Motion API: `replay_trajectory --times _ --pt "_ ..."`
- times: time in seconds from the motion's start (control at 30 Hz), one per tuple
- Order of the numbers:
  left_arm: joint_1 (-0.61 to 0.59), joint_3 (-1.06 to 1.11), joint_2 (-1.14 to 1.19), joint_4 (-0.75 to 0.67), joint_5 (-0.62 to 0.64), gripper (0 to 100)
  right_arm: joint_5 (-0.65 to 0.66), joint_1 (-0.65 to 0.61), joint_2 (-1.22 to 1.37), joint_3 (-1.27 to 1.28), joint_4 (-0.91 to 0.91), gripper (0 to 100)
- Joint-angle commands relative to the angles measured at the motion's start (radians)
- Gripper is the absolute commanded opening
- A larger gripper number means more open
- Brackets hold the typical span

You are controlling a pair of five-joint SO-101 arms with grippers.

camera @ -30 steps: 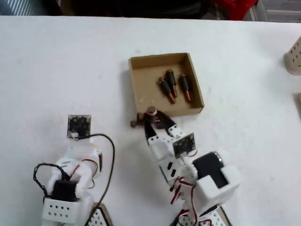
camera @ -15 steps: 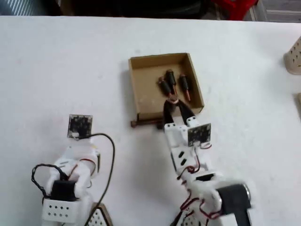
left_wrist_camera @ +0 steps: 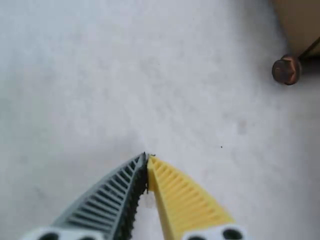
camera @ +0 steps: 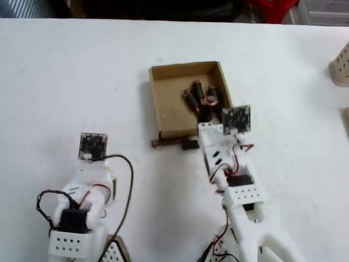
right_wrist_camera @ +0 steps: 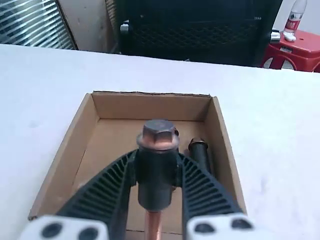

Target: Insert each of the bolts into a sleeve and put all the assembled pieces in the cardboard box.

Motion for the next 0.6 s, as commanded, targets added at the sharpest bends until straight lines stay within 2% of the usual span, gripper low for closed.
replay_trajectory --times 0.0,0.23,0.43,0.57 --pt "-0.008 -0.005 -0.018 0.005 -0.009 2 -0.009 0.007 -0.038 -0.232 0.249 1.8" --pt "-0.008 -0.005 -0.018 0.005 -0.009 2 -0.008 0.008 0.183 -0.664 0.644 1.8" --pt "-0.008 -0.005 -0.018 0.005 -0.009 2 -0.006 0.042 0.507 -1.028 0.829 1.8" --pt "-0.008 -0.005 -0.018 0.005 -0.009 2 0.087 0.054 0.728 -1.277 0.964 1.8"
